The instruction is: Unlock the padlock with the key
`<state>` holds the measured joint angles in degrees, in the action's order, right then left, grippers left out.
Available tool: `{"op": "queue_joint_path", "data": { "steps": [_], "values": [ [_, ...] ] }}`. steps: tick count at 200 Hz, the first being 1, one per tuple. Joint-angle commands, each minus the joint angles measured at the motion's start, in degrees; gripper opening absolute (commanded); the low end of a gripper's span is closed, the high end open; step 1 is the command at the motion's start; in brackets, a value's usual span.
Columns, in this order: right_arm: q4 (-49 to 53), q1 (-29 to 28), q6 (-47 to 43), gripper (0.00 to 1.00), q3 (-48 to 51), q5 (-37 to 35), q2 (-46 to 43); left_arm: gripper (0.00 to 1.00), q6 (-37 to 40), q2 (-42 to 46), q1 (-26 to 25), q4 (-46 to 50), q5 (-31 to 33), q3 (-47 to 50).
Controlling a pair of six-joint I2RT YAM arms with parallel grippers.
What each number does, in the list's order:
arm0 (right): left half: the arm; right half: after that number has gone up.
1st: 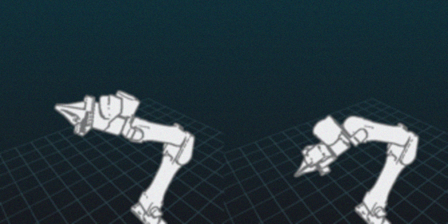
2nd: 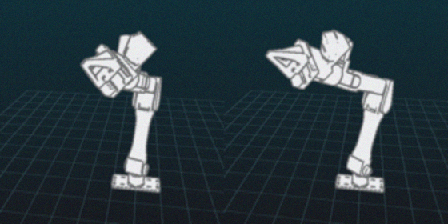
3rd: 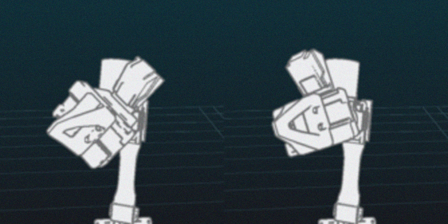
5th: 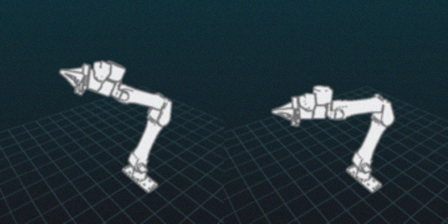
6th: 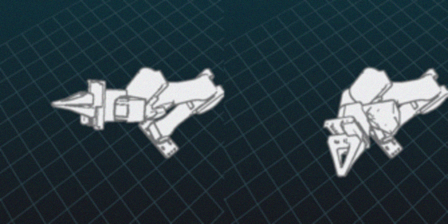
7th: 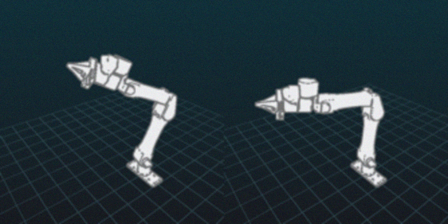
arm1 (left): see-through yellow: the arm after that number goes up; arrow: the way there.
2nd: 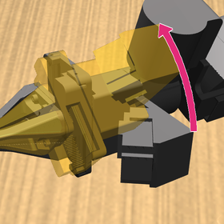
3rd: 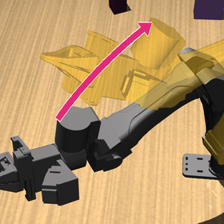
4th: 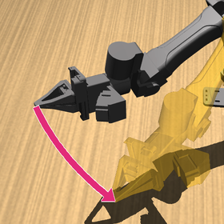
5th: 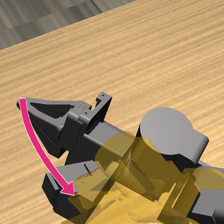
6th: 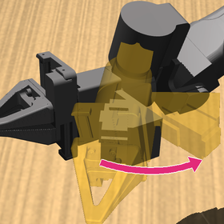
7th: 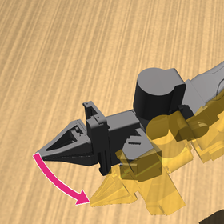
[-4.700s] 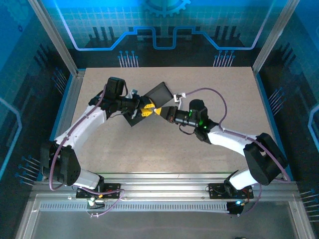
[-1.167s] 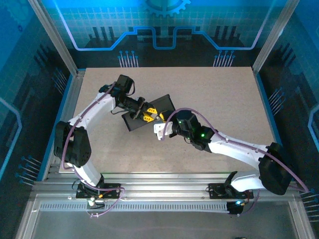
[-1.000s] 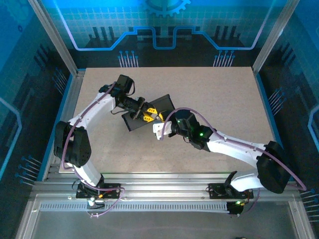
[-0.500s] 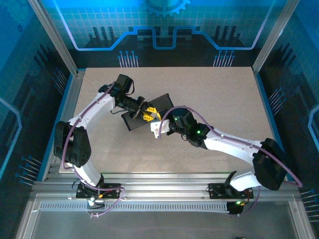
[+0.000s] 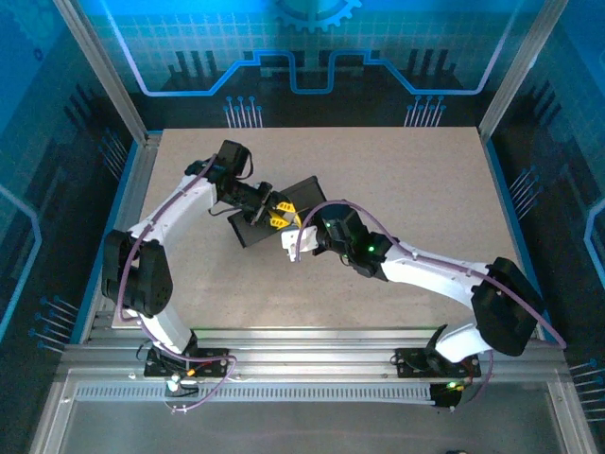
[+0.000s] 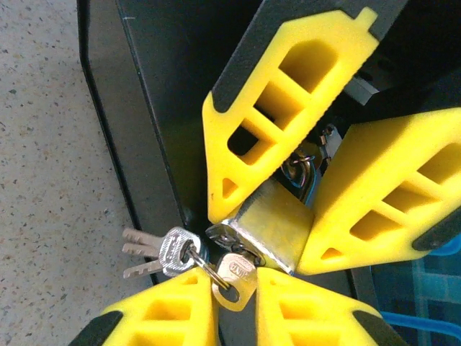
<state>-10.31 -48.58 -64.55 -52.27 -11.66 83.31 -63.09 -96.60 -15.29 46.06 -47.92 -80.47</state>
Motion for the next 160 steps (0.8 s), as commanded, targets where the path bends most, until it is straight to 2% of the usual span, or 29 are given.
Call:
{"op": "queue_joint_path", "data": {
  "steps": [1, 69, 160],
  "values": [
    [-2.8, -1.2, 0.5, 0.17, -2.8, 1.4, 1.3, 0.00, 0.2, 1.1, -1.1, -0.6, -5.9, -0.2],
    [-0.4, -1.5, 4.2, 0.10, -4.0, 2.0, 0.2, 0.00, 0.0, 1.0, -1.1, -1.2, -6.0, -0.2],
    [3.8, -1.0, 24.5, 0.06, -7.3, 2.9, 0.3, 0.00, -0.8, 2.6, -1.1, -2.5, -6.1, 0.6]
  ]
}}
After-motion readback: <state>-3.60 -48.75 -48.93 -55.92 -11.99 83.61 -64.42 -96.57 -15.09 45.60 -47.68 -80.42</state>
